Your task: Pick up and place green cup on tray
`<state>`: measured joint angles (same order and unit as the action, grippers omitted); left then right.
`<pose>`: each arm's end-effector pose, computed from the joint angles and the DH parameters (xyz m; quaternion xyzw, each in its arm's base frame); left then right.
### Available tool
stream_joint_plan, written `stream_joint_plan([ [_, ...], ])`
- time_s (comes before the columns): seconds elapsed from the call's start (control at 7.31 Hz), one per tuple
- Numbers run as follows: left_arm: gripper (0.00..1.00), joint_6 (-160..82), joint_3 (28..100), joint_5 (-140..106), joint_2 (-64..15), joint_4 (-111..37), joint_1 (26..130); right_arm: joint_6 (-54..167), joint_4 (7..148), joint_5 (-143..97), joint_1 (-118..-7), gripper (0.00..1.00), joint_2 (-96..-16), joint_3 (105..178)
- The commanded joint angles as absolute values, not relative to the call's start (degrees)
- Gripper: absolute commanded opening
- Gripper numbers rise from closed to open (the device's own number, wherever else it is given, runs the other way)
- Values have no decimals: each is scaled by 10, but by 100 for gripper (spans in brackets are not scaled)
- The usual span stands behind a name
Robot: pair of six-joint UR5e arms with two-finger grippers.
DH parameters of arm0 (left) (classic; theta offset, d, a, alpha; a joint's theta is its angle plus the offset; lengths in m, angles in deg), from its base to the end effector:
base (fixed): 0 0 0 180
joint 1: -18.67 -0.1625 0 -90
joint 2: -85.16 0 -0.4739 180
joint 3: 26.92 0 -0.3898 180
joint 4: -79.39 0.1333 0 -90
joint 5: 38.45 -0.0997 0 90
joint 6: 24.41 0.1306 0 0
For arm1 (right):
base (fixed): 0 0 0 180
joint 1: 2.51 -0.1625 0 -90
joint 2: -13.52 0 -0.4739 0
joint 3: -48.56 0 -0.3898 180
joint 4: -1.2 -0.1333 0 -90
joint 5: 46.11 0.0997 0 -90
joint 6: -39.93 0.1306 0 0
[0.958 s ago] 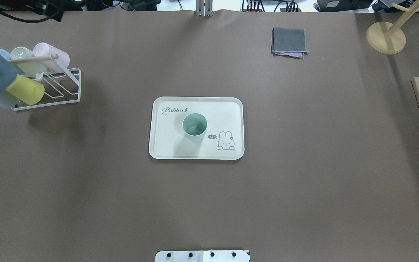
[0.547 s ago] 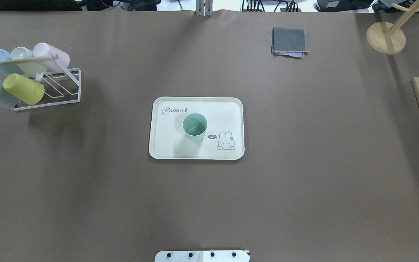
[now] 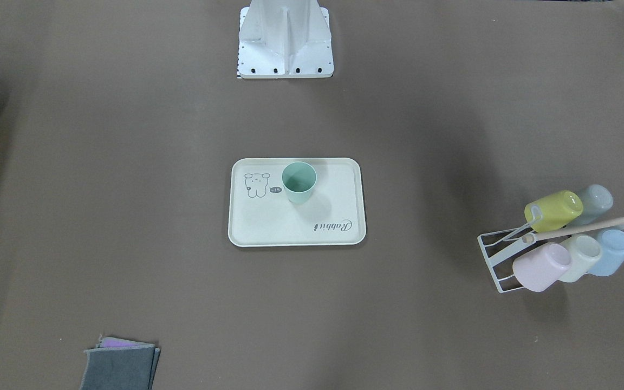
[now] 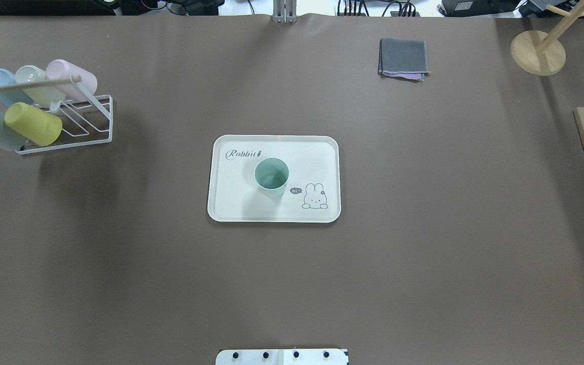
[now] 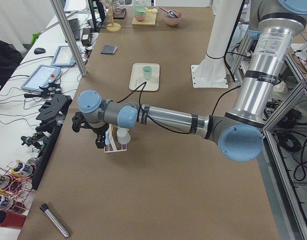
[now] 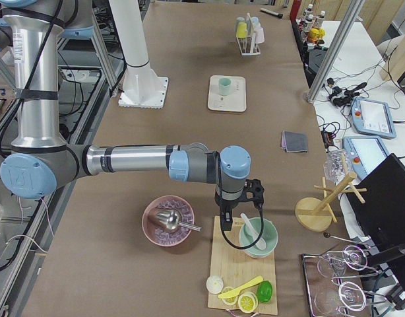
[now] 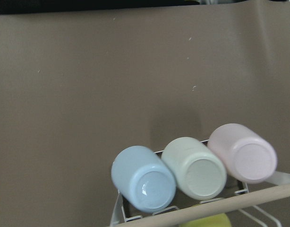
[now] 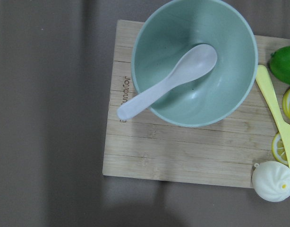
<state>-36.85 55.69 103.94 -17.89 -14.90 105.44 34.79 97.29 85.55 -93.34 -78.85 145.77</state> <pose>0.0044 -0.6076 0.6470 0.0171 0.4463 -0.0336 0.8941 0.0532 -0.4656 0.7028 0.0083 -0.3556 -0.0313 0.9341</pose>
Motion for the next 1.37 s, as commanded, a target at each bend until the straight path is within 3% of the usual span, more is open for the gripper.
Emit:
stream_joint_plan([
  [0.0,98,-364,559,1033,-140,-146,1062,347,974,855,-933,100,-788,1458],
  [0.41,98,-358,567,1037,-64,-185,1066,347,974,855,-933,100,-788,1458],
  [1.23,98,-364,561,1015,-62,-199,1093,345,973,863,-934,100,-795,1458],
])
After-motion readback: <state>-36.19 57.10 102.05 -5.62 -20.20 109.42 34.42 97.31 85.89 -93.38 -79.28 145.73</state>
